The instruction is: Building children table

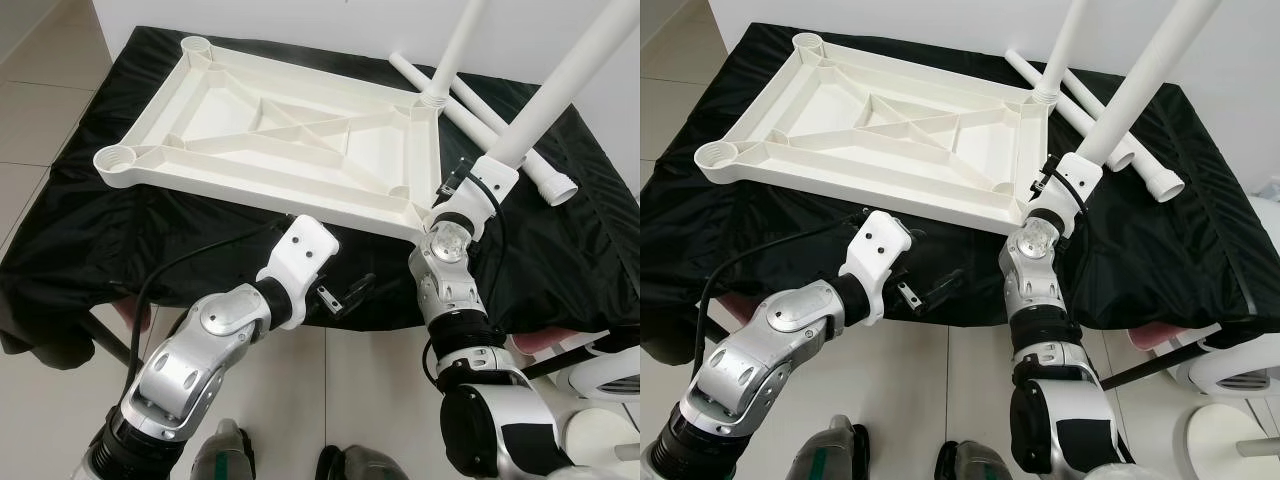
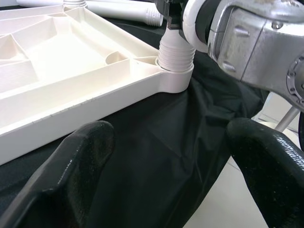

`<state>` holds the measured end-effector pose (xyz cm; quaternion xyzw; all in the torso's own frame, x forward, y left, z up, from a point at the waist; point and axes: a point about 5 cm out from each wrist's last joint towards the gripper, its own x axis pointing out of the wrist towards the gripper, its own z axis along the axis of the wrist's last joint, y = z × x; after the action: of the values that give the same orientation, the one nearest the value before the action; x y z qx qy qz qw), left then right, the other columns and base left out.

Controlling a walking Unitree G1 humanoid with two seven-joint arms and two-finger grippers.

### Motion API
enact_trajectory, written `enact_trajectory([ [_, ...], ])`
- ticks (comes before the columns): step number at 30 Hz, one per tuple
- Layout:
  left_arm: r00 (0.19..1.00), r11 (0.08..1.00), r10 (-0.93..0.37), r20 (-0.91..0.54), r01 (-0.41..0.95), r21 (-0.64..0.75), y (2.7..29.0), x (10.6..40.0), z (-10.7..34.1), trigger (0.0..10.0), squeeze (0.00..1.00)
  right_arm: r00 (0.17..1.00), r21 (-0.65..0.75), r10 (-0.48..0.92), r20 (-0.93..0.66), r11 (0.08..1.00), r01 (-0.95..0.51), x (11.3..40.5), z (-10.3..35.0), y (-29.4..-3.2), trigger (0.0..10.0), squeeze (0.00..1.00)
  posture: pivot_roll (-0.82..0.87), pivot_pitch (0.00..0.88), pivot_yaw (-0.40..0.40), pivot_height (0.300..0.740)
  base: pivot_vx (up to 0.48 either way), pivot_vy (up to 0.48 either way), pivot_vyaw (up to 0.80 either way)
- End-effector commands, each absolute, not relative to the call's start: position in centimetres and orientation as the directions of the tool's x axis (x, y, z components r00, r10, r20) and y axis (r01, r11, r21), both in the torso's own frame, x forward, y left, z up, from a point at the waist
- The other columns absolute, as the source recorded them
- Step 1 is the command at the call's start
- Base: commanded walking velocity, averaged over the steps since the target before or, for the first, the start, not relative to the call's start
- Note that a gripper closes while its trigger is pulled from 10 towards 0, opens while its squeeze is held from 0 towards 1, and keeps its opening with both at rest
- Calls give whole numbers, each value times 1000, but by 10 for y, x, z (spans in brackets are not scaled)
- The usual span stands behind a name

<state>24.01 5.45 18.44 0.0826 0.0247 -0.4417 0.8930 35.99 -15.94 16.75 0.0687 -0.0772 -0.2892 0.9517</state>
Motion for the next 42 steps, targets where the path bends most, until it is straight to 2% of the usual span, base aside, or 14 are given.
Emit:
enact_trajectory([
  [1, 605, 593, -788, -117, 796, 122, 52, 236, 185, 10000, 0, 792, 98, -611, -11, 787, 609, 349, 133, -167, 10000, 0, 125, 97, -110, 740, 0, 0, 0],
  [10, 607, 596, -786, -115, 794, 121, 52, 236, 185, 10000, 0, 804, 91, -595, 12, 801, 592, 348, 134, -161, 10000, 0, 124, 104, -110, 740, 0, 0, 0],
  [20, 609, 599, -784, -116, 793, 117, 54, 236, 185, 10000, 0, 825, 75, -565, -7, 822, 564, 347, 128, -172, 10000, 0, 123, 112, -108, 740, 0, 0, 0],
  [22, 610, 599, -784, -116, 792, 117, 54, 236, 185, 10000, 0, 856, 65, -517, -9, 854, 517, 348, 128, -171, 10000, 0, 120, 115, -107, 740, 0, 0, 0],
  [25, 610, 599, -784, -114, 792, 117, 54, 236, 186, 10000, 0, 928, 45, -372, -2, 927, 371, 349, 127, -175, 10000, 0, 113, 120, -105, 740, 0, 0, 0],
  [27, 610, 599, -784, -114, 792, 116, 54, 236, 186, 10000, 0, 944, 26, -329, 2, 944, 329, 349, 127, -177, 10000, 0, 111, 121, -106, 740, 0, 0, 0],
  [32, 606, 596, -787, -113, 795, 115, 54, 236, 186, 10000, 0, 969, -8, -248, 12, 969, 248, 348, 129, -197, 10000, 0, 101, 126, -103, 740, 0, 0, 0],
  [36, 605, 594, -788, -112, 796, 114, 53, 236, 187, 10000, 0, 979, 0, -201, 22, 980, 201, 348, 131, -200, 10000, 0, 101, 126, -102, 740, 0, 0, 0],
  [37, 604, 594, -789, -111, 796, 113, 53, 236, 187, 10000, 0, 992, 38, -121, 31, 992, 120, 347, 133, -200, 10000, 0, 102, 128, -101, 740, 0, 0, 0],
  [42, 604, 594, -789, -110, 796, 113, 53, 236, 187, 10000, 0, 998, 64, -37, 55, 997, 33, 346, 136, -202, 10000, 0, 101, 129, -100, 740, 0, 0, 0],
])
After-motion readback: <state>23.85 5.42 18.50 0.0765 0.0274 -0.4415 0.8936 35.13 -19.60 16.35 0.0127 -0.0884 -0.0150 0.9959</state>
